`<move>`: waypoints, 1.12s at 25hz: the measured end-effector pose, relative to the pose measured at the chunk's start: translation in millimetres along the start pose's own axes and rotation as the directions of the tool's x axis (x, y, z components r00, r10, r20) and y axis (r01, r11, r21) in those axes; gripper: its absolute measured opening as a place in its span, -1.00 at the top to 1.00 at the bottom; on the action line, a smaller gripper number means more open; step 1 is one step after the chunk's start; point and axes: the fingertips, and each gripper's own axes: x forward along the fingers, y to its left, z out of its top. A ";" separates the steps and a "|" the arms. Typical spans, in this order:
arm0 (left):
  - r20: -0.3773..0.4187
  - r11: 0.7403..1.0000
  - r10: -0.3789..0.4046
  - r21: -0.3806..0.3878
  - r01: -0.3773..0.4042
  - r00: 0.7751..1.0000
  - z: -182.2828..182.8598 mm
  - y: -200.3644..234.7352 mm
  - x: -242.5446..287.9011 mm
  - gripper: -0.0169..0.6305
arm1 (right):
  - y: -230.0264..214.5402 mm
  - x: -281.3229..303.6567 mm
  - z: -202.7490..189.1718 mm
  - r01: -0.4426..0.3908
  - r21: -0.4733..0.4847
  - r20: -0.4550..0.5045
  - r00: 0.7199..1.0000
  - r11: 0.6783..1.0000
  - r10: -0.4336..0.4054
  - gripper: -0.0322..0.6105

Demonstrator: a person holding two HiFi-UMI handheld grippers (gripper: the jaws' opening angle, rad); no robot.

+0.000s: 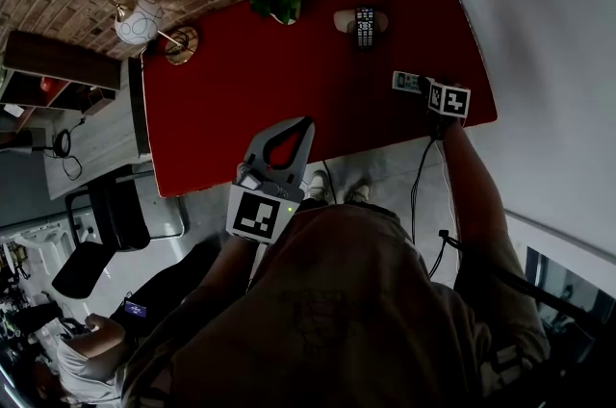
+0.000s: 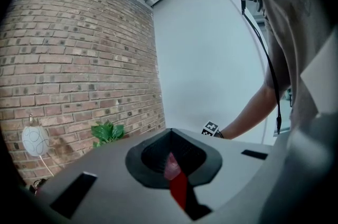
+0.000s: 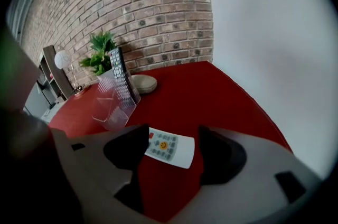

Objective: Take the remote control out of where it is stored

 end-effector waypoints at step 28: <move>0.006 1.000 0.005 0.014 -0.005 1.000 6.1 26.2 6.7 0.91 | 167.8 -255.2 115.1 -0.013 -0.472 0.525 0.799 0.881 0.293 0.04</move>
